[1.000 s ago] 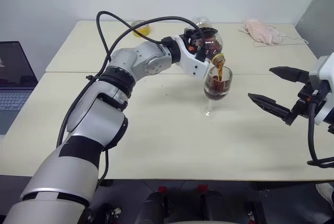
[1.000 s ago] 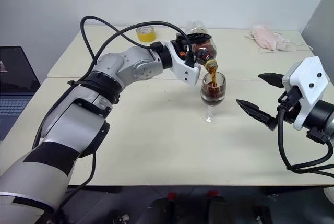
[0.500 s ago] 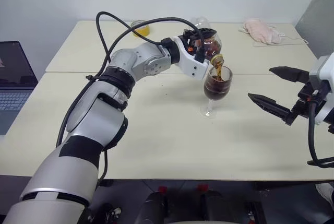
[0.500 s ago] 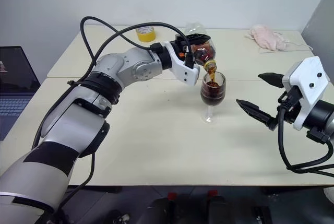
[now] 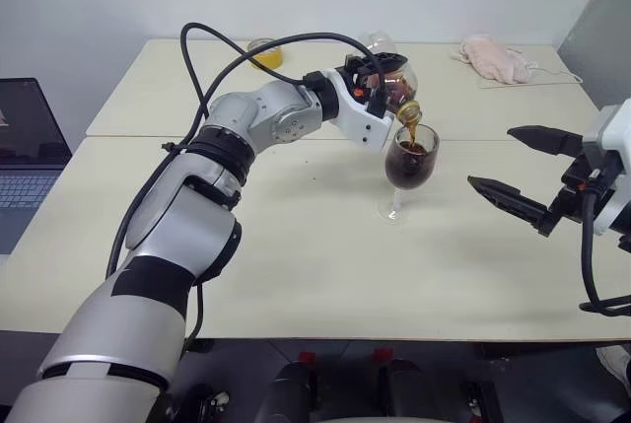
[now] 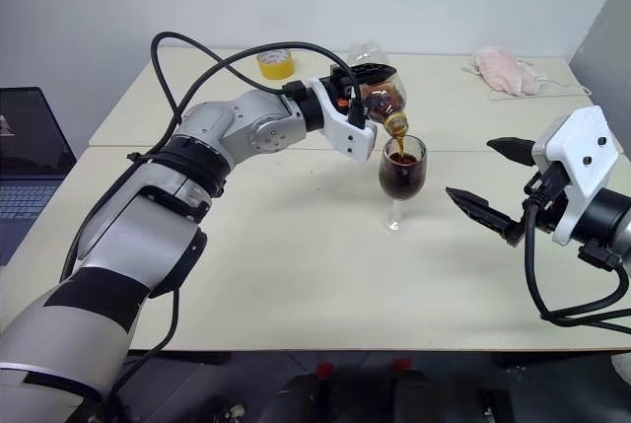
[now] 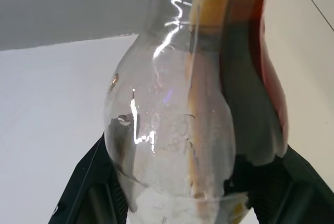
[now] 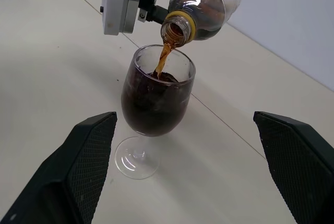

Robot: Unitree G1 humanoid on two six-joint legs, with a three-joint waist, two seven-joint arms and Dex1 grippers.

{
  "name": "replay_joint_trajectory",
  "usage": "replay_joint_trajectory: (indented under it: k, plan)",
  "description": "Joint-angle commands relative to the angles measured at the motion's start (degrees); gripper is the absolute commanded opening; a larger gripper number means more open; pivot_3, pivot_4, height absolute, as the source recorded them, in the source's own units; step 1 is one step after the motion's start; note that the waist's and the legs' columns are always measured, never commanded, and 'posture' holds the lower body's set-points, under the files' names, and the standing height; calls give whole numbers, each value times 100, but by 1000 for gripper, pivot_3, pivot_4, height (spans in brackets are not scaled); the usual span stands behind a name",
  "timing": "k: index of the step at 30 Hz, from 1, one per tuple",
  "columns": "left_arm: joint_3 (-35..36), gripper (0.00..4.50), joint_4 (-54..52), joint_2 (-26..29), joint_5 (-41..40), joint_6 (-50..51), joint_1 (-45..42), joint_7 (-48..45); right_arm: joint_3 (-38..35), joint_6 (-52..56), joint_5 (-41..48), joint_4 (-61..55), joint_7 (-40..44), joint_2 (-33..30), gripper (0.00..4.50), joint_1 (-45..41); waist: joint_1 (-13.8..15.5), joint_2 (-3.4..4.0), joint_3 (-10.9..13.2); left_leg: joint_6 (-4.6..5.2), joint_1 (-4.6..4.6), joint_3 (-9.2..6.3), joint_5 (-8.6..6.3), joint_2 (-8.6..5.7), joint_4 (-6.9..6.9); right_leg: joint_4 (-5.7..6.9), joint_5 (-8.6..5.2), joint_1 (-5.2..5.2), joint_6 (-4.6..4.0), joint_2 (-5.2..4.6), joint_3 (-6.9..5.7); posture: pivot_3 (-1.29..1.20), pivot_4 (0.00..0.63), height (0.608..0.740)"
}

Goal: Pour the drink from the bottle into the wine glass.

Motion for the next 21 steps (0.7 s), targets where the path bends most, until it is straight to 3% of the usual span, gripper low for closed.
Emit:
replay_joint_trajectory:
  k: [1, 8, 14, 21]
  plan:
    - [92, 2740, -80, 50, -119, 34, -207, 18, -90, -124, 1, -47, -19, -61, 4500, -99, 0, 0, 0, 0, 0, 0, 0, 0, 0, 0, 0, 0, 0, 0, 0, 0, 150, 740]
    - [153, 2740, -64, 36, -209, 46, -206, -43, -91, -127, 9, -55, -33, -47, 4500, -107, 0, 0, 0, 0, 0, 0, 0, 0, 0, 0, 0, 0, 0, 0, 0, 0, 150, 740]
    - [687, 2740, 15, -186, -1148, 72, -79, -768, -57, -128, -6, -31, -28, -54, 4500, -132, -2, 0, 0, 0, 0, 0, 0, 0, 1, 1, 0, -1, 0, -1, -1, 0, 150, 740]
    - [741, 2740, -86, -178, -1350, 101, 4, -1028, -55, -125, -35, -20, -13, -55, 4500, -123, -6, 0, 0, 0, 1, 0, 0, 0, 1, 3, 0, -1, 0, -1, 0, 0, 150, 740]
